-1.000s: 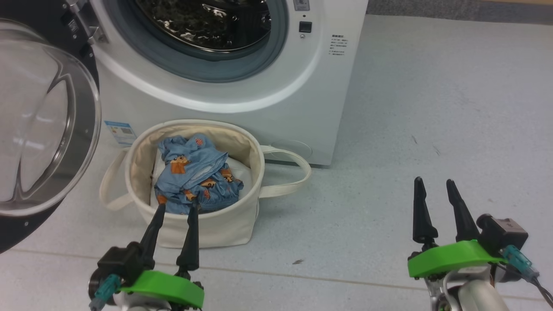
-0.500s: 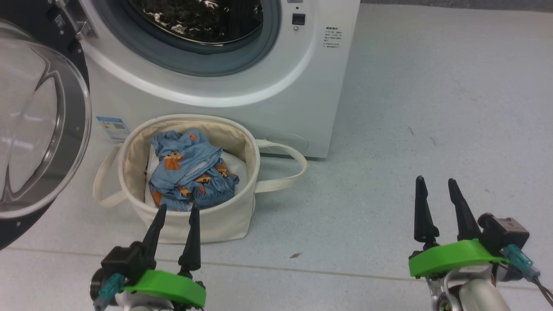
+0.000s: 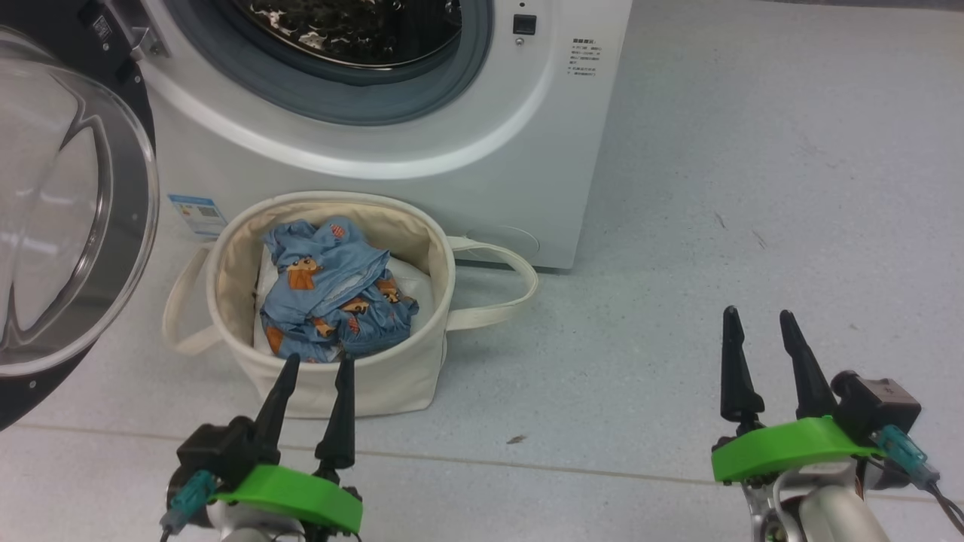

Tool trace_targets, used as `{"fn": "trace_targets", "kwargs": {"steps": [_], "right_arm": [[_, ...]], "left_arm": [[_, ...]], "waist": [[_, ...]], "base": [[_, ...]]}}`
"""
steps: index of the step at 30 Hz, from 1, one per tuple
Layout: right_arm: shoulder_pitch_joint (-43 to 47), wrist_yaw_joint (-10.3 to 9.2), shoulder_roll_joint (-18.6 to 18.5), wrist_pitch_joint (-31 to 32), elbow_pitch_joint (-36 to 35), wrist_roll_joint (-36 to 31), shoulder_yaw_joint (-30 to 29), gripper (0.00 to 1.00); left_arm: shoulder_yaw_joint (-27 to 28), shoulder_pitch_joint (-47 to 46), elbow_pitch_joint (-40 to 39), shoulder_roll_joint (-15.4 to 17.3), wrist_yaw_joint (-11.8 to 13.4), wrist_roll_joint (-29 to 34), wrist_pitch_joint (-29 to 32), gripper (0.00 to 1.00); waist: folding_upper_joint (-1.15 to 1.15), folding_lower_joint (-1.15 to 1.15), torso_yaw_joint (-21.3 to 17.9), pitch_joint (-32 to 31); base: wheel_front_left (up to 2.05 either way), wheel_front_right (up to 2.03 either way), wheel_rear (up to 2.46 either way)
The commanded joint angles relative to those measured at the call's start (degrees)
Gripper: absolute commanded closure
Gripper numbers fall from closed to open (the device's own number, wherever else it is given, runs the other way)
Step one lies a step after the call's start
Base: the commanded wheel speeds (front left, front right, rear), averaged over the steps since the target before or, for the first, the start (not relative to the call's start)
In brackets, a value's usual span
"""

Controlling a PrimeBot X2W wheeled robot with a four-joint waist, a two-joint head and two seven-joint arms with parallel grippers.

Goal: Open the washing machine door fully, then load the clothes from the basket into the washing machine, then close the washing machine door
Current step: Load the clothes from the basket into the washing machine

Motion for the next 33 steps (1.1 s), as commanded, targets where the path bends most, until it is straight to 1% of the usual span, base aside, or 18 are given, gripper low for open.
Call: {"fn": "trace_targets", "kwargs": {"steps": [1, 6, 10, 14, 20, 25, 33], "right_arm": [[-2.3, 0.01, 0.2, -0.7, -1.6, -0.4, 1.5, 0.00], [-2.3, 0.01, 0.2, -0.7, -1.5, -0.3, 1.6, 0.00], [-2.4, 0.01, 0.2, -0.7, -1.4, -0.4, 1.7, 0.00], [-2.5, 0.01, 0.2, -0.7, -1.3, -0.5, 1.8, 0.00], [-2.7, 0.01, 0.2, -0.7, -1.6, -0.6, 2.1, 0.00], [-2.9, 0.01, 0.2, -0.7, -2.3, -0.6, 2.2, 0.00], [-3.1, 0.01, 0.2, -0.7, -3.4, -0.7, 2.9, 0.00]], "left_arm": [[1.8, -2.3, -1.6, 0.8, -0.1, 0.4, -0.3, 0.00], [1.7, -2.5, -1.4, 0.8, 0.1, 1.5, -0.3, 0.00], [1.5, -2.5, -1.5, 0.8, 0.5, 1.8, -0.3, 0.00], [2.1, -2.6, -1.9, 0.8, 2.5, 2.9, -0.3, 0.00], [2.1, -2.4, -1.7, 0.8, 4.0, 4.7, -0.3, 0.00], [2.1, -2.7, -1.0, 0.8, 4.9, 4.5, -0.3, 0.00], [2.1, -3.5, 1.0, 0.8, 5.6, 4.0, -0.3, 0.00]], "waist": [[0.00, 0.00, 0.0, 0.0], [0.00, 0.00, 0.1, 0.1], [0.00, 0.00, 0.3, 0.2], [0.00, 0.00, 0.5, 0.5], [0.00, 0.00, 0.7, 1.0], [0.00, 0.00, 0.8, 1.5], [0.00, 0.00, 0.5, 3.1]], "base": [[0.62, -0.59, -0.02], [1.02, -1.00, -0.02], [1.64, -1.61, -0.02], [1.92, -1.94, 0.03], [1.32, -1.32, 0.00], [0.57, -0.57, 0.00], [0.02, -0.02, 0.00]]}}
